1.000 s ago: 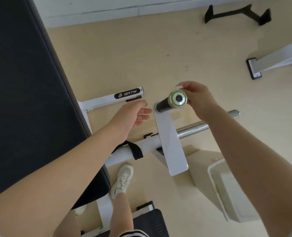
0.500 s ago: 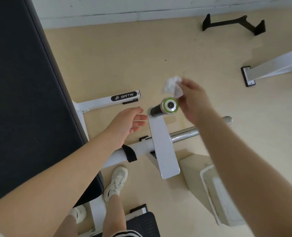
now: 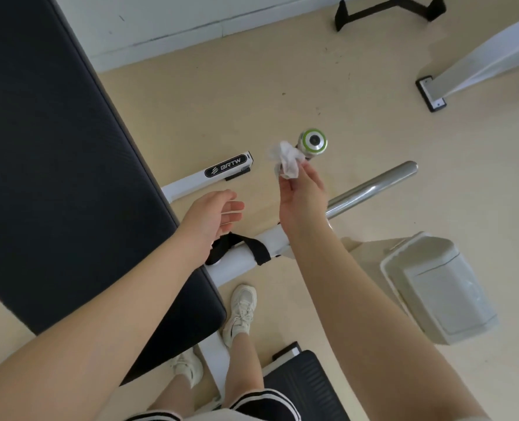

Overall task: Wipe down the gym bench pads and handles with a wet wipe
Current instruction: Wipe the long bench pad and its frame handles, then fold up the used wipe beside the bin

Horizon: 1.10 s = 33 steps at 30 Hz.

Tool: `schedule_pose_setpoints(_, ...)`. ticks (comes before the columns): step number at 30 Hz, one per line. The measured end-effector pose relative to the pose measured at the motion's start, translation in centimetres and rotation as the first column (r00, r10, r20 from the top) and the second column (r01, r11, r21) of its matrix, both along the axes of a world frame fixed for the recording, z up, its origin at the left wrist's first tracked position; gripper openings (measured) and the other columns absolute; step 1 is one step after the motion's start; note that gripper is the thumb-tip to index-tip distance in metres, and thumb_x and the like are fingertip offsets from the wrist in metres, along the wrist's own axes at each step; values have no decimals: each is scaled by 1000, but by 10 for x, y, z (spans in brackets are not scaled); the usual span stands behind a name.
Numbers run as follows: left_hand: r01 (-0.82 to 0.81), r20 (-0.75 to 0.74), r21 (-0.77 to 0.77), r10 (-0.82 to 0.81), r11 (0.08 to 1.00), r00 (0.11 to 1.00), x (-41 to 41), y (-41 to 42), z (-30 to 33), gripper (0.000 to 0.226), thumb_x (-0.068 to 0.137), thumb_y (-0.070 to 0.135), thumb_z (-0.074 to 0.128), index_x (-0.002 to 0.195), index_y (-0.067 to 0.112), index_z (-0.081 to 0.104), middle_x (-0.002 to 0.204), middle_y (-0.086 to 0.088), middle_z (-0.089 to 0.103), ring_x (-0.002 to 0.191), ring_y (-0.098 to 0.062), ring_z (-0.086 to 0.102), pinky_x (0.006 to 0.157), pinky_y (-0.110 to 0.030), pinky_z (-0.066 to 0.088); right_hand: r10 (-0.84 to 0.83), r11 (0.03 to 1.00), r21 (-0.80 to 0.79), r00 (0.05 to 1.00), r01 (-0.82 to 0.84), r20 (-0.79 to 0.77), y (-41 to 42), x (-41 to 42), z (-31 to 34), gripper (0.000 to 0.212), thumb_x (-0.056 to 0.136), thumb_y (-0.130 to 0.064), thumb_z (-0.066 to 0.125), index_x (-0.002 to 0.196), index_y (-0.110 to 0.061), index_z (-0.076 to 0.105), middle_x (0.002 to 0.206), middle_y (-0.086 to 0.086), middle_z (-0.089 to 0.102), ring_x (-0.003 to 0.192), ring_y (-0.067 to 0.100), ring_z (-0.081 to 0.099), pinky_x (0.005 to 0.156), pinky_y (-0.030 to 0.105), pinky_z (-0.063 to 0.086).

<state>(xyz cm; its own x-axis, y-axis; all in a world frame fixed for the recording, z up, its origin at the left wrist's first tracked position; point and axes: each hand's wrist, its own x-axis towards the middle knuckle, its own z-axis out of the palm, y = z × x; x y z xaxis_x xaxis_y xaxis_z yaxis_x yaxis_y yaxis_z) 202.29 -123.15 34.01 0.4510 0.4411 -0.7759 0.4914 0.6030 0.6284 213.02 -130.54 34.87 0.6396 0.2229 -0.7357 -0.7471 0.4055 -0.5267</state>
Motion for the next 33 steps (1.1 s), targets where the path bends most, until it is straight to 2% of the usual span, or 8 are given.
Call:
schedule_pose_setpoints(2, 36, 39, 8, -37, 999, 999, -12, -2, 12, 14, 95, 23, 43, 94, 20, 58, 93, 0, 66, 91, -18, 61, 86, -30, 45, 65, 997, 36, 996, -67, 58, -15, -17, 22, 14, 89, 3, 53, 82, -7, 59, 76, 4, 62, 71, 12, 59, 67, 16, 54)
schedule_pose_setpoints(7, 265, 207, 59, -272, 962, 940, -33, -24, 58, 21, 98, 24, 40, 107, 23, 59, 106, -3, 65, 98, -21, 63, 86, -29, 48, 427, 873, -351, 879, -339, 213, -71, -72, 50, 17, 89, -4, 56, 78, -17, 59, 73, -1, 62, 65, 12, 56, 64, 24, 46)
schedule_pose_setpoints(11, 468, 267, 137, -487, 873, 832, -48, -55, 88, 18, 95, 22, 47, 110, 19, 58, 108, -3, 66, 98, -19, 64, 88, -26, 49, 421, 864, -400, 874, -305, 244, -109, -105, 71, 15, 89, 1, 54, 83, -11, 59, 80, 8, 61, 69, 18, 57, 63, 25, 49)
schedule_pose_setpoints(14, 601, 237, 223, -641, 768, 730, -56, -84, 105, 29, 89, 29, 58, 115, 17, 56, 111, -3, 64, 97, -16, 64, 87, -27, 49, 339, 911, -345, 888, -227, 310, -142, -123, 91, 15, 87, 4, 54, 84, -6, 64, 84, 12, 65, 79, 25, 62, 81, 34, 54)
schedule_pose_setpoints(19, 674, 217, 284, -730, 682, 648, -48, -128, 120, 8, 86, 23, 63, 92, 25, 59, 95, 0, 67, 83, -10, 63, 80, -25, 48, 349, 916, -330, 854, -226, 384, -196, -127, 104, 19, 81, -4, 66, 100, -5, 68, 97, 17, 69, 91, 25, 64, 86, 31, 51)
schedule_pose_setpoints(24, 714, 180, 250, -755, 655, 630, -1, -175, 112, 7, 91, 14, 55, 87, 14, 60, 82, -1, 63, 76, -9, 58, 75, -22, 44, 503, 798, -565, 749, -210, 432, -241, -92, 90, 23, 77, -13, 74, 97, -22, 66, 100, 5, 67, 83, 21, 62, 77, 30, 51)
schedule_pose_setpoints(28, 785, 152, 166, -802, 597, 578, 62, -227, 99, 11, 93, 20, 51, 93, 17, 61, 88, 0, 64, 86, -11, 60, 85, -26, 45, 628, 676, -723, 623, -140, 466, -291, -29, 77, 20, 74, -14, 76, 92, -18, 67, 100, -8, 55, 75, -5, 53, 67, 7, 41)
schedule_pose_setpoints(33, 845, 112, 100, -850, 525, 515, 151, -304, 84, 17, 94, 11, 45, 95, 18, 61, 86, 2, 64, 79, -9, 57, 75, -21, 42, 737, 447, -894, 559, 18, 380, -375, 46, 56, 15, 79, -10, 71, 94, -12, 74, 94, -1, 45, 75, 13, 49, 68, 11, 37)
